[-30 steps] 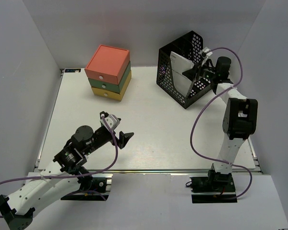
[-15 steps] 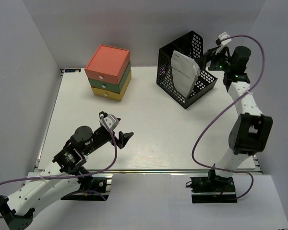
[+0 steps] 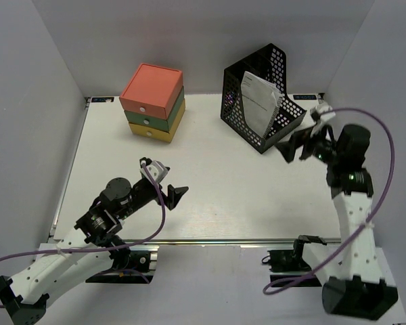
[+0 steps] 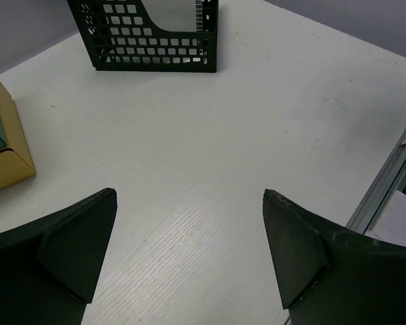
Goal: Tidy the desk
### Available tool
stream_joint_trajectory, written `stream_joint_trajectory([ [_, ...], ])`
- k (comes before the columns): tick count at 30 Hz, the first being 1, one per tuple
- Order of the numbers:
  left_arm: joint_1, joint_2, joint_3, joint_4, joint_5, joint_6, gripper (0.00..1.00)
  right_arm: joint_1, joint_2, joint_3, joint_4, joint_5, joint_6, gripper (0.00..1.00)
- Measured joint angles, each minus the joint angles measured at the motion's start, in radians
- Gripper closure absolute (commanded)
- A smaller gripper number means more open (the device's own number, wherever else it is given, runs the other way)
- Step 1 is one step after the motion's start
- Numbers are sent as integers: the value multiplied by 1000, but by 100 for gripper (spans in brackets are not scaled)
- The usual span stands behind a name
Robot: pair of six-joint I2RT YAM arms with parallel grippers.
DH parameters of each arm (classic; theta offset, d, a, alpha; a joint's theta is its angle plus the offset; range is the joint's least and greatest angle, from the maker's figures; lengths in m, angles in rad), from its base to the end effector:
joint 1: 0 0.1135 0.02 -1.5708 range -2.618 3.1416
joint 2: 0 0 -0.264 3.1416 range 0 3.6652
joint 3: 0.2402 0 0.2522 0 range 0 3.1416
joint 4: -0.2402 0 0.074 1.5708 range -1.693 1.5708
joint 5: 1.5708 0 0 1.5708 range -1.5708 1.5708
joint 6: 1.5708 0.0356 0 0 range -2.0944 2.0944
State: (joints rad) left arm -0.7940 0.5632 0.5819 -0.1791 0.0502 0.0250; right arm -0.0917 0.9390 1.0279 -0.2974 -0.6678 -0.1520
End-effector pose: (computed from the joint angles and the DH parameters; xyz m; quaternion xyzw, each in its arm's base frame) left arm 0.1030 -0.1073 0.3015 0.3180 0.6918 -0.2608 0.5935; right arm 0.2037 0.0034 0.3869 -0.2284 0.7274 0.1804 0.6214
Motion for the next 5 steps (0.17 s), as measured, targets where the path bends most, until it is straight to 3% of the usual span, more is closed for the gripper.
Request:
stream_joint_trajectory([
  [5, 0, 5, 0, -1, -10, -3, 2, 0, -225, -190, -88, 53, 23, 11],
])
